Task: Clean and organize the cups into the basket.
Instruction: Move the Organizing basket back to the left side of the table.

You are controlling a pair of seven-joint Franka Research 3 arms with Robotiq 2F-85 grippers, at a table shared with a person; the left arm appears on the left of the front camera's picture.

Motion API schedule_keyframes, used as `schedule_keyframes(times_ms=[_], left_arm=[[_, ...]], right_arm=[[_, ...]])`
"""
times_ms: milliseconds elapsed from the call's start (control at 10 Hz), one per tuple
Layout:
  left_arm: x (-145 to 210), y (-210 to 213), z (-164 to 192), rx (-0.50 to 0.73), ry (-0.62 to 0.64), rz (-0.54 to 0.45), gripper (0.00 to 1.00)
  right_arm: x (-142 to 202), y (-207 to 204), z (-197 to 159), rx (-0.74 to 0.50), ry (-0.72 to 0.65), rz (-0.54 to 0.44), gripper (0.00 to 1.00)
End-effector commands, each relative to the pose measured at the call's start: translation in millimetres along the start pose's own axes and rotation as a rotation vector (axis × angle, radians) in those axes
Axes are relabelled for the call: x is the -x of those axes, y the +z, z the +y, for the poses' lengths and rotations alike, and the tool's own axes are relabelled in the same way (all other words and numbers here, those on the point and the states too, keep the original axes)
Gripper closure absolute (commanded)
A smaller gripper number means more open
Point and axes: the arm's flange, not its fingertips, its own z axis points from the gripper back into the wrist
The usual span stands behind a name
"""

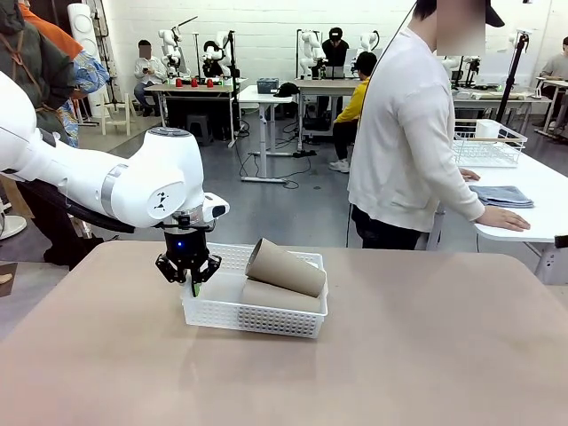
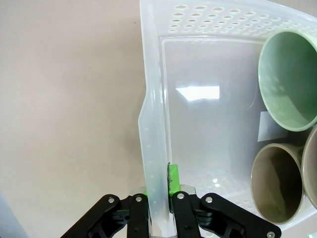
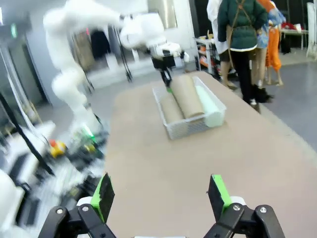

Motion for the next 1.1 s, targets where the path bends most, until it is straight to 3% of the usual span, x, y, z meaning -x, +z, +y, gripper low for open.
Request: schedule_keyframes(times_ms=[0, 200, 1000], left_arm=[[-1.0, 3.6, -0.6, 0.002, 0.001, -0.008, 1.0], [-1.0, 3.6, -0.6, 0.002, 0.001, -0.008, 1.0], [-1.0, 3.6, -0.6, 0.002, 0.001, -0.008, 1.0]], right_arm=[[12.4, 22.2, -9.4, 0.043, -0.446, -0.197, 0.0], [32.8, 29.7, -7.2, 0.019, -0.651, -0.175, 0.0], [67.6, 30.0, -9.8, -0.037, -0.992, -0.059, 0.0]])
